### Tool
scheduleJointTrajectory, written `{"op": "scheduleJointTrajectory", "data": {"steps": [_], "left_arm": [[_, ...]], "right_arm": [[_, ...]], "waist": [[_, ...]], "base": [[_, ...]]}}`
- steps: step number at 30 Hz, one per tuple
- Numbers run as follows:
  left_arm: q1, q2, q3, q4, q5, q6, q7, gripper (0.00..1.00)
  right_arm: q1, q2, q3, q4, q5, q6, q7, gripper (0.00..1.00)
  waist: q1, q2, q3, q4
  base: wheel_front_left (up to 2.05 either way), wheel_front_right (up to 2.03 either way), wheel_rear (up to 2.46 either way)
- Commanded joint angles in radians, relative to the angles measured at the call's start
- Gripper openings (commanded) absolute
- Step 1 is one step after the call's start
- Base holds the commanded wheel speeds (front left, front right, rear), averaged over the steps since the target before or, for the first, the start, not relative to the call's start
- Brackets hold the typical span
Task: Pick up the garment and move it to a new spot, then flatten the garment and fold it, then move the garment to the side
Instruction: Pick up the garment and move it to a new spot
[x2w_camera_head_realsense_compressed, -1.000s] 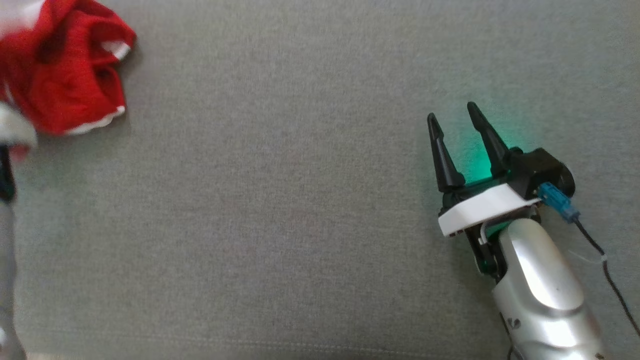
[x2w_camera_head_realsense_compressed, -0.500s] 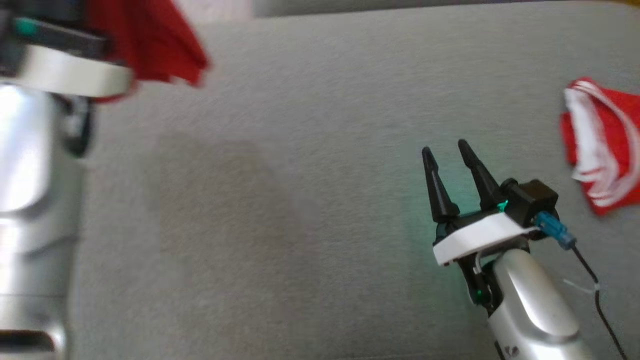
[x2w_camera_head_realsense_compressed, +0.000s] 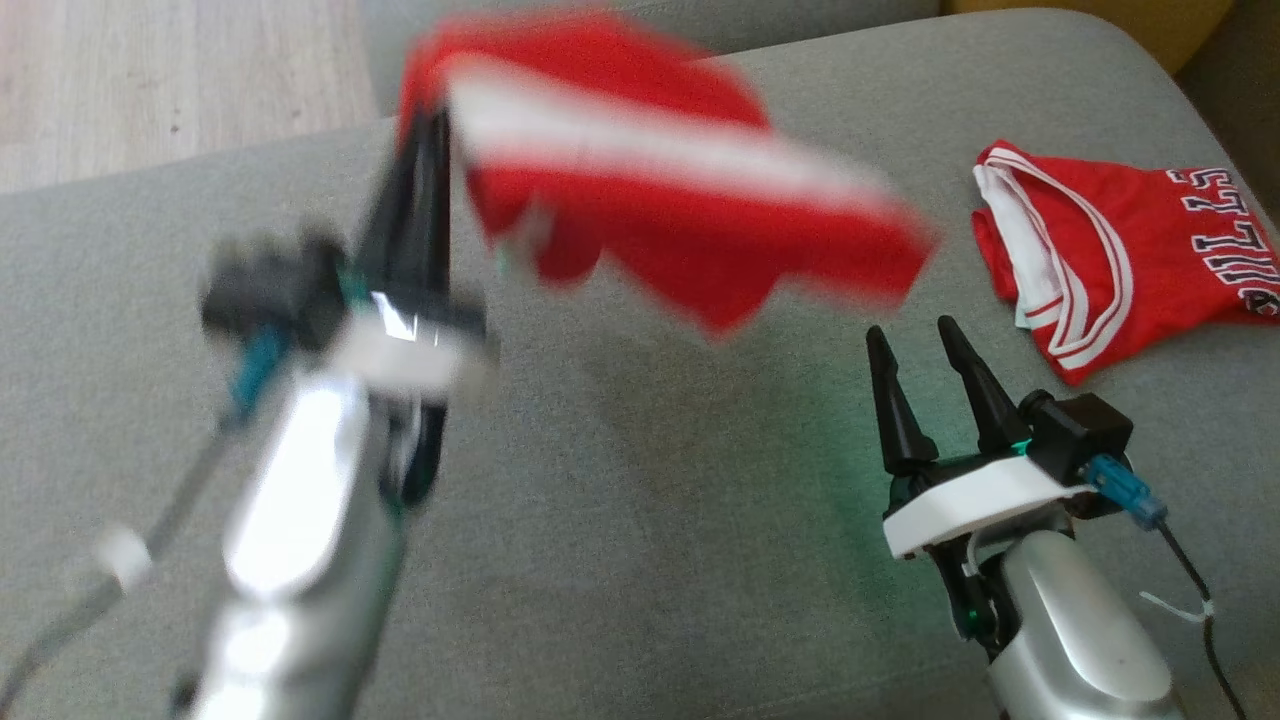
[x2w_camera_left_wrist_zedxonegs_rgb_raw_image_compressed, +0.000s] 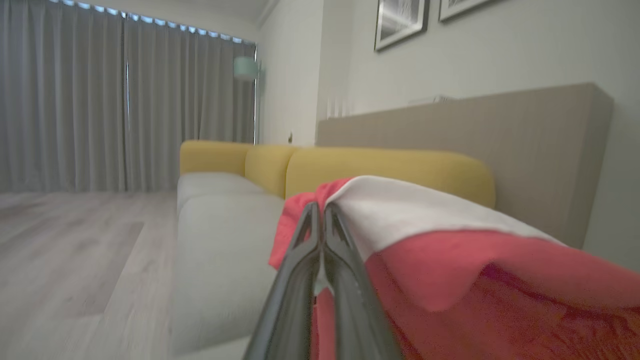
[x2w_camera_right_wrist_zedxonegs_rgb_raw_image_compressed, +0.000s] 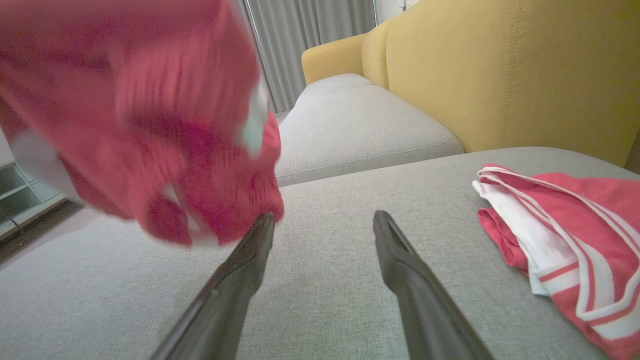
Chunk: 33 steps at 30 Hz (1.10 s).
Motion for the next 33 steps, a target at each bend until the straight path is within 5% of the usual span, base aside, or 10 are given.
{"op": "scheduleJointTrajectory", "data": {"steps": [1, 2, 3, 11, 18, 33], "left_arm": [[0.024, 0.023, 0.042, -0.007, 0.014, 0.007, -0.004, 0.36], [0.069, 0.02, 0.053, 0.003, 0.024, 0.017, -0.004, 0.63], [0.118, 0.02, 0.063, 0.024, 0.035, 0.027, -0.004, 1.0], [0.378, 0.036, 0.189, 0.125, 0.1, 0.08, -0.004, 1.0], [0.517, 0.003, 0.289, 0.016, 0.162, 0.113, -0.004, 1.0], [0.624, -0.036, 0.352, -0.036, 0.202, 0.097, -0.004, 1.0]], "right_arm": [[-0.016, 0.005, 0.019, -0.033, 0.002, 0.004, -0.005, 1.0], [-0.015, 0.005, 0.018, -0.032, -0.001, 0.004, -0.005, 1.0], [-0.013, 0.005, 0.017, -0.03, -0.004, 0.004, -0.005, 1.0], [0.014, 0.005, -0.001, -0.02, -0.025, 0.004, -0.005, 1.0], [0.058, 0.005, 0.008, -0.037, -0.023, 0.004, -0.005, 1.0], [0.141, 0.005, 0.009, -0.004, -0.045, 0.004, -0.005, 1.0]], "waist": [[0.0001, 0.0, 0.004, 0.004], [0.0001, 0.0, 0.006, 0.008], [0.0001, 0.0, 0.007, 0.013], [0.0001, 0.0, -0.022, 0.072], [0.0001, 0.0, -0.09, 0.119], [0.0001, 0.0, -0.126, 0.131]], "base": [[0.0, 0.0, 0.0], [0.0, 0.0, 0.0], [0.0, 0.0, 0.0], [0.0, 0.0, 0.0], [0.0, 0.0, 0.0], [0.0, 0.0, 0.0]]}}
